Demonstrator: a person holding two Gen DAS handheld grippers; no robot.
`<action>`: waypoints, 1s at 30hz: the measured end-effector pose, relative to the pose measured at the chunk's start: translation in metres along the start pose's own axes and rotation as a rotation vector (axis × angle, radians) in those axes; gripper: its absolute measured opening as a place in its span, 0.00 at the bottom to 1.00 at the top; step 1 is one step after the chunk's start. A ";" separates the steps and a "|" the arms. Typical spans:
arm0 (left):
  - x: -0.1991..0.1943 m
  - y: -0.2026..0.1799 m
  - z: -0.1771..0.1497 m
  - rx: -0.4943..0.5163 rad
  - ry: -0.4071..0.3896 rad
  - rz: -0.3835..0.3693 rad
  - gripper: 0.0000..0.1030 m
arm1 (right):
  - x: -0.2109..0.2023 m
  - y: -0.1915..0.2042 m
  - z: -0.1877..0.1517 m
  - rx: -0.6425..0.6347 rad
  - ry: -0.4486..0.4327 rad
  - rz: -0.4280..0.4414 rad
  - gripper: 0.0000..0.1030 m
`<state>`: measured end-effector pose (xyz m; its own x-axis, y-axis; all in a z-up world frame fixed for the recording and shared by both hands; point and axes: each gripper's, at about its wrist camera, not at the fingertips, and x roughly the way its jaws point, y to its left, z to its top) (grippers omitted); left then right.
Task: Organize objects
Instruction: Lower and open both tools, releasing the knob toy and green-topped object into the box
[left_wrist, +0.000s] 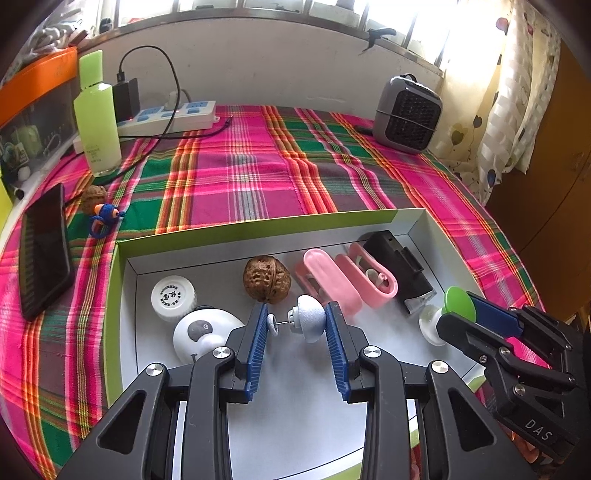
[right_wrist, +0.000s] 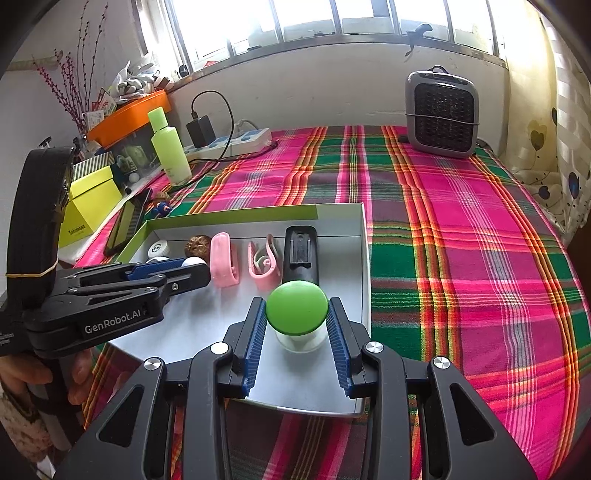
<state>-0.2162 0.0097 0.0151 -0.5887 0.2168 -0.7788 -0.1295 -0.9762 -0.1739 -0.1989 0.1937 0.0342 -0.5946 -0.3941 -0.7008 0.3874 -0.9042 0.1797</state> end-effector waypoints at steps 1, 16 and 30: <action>0.001 0.000 0.000 -0.002 0.001 0.000 0.29 | 0.000 0.000 0.000 -0.003 0.000 -0.001 0.34; 0.005 -0.002 0.001 0.010 0.007 0.005 0.29 | 0.001 0.002 -0.001 -0.022 -0.005 -0.015 0.34; 0.006 -0.002 0.001 0.012 0.009 -0.002 0.34 | 0.001 0.004 -0.001 -0.032 -0.001 -0.026 0.34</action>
<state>-0.2200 0.0128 0.0114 -0.5812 0.2184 -0.7839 -0.1398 -0.9758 -0.1682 -0.1972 0.1898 0.0333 -0.6055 -0.3703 -0.7044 0.3938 -0.9086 0.1391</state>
